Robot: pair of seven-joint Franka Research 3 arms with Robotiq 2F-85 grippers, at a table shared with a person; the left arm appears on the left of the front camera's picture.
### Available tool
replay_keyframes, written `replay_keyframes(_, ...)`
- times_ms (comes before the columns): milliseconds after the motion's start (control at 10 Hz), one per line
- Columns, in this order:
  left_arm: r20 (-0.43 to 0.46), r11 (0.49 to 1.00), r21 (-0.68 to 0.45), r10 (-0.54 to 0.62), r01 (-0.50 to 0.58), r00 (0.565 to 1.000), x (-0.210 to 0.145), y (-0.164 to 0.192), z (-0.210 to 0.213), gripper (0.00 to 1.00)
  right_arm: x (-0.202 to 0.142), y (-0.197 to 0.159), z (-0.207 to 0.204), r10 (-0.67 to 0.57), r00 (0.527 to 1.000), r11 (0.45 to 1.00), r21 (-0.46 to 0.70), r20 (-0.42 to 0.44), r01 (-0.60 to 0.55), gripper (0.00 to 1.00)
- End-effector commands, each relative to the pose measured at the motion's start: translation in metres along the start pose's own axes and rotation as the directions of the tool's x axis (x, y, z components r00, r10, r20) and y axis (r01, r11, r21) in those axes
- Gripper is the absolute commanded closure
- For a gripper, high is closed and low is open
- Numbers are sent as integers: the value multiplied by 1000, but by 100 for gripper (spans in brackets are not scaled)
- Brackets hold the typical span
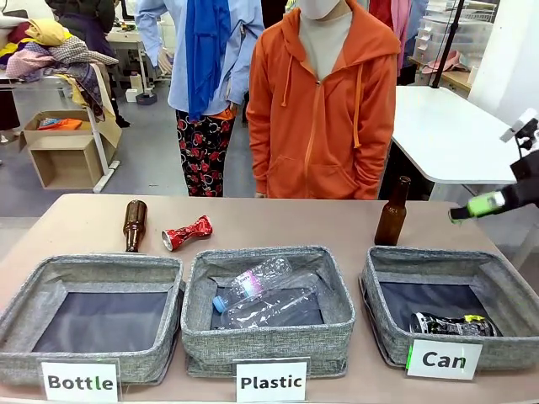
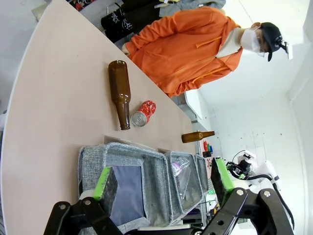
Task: Sort the can waste into the basket.
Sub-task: Pick up the can waste from the table and place it in the right Fabric basket.
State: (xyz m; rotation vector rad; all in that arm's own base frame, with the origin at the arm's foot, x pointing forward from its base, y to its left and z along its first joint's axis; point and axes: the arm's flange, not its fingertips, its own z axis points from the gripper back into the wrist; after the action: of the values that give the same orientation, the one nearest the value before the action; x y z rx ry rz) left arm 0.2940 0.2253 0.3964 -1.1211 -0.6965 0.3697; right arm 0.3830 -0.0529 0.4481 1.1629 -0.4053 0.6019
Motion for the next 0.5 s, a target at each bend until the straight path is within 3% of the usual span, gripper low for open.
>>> replay_keyframes(0,13,1000,-20,-20,20,1000,1,0,-1,0,10,-9,11,-278,913,961,103,299,258,0)
replay_keyframes(200,13,1000,-20,-20,20,1000,1,0,-1,0,10,-21,16,-345,886,938,129,309,321,0)
replay_keyframes(300,13,1000,-20,-20,20,1000,1,0,-1,0,3,-17,17,-235,952,971,93,194,220,0)
replay_keyframes(400,13,1000,-20,-20,20,1000,1,0,-1,0,3,-17,17,-235,952,971,93,194,220,0)
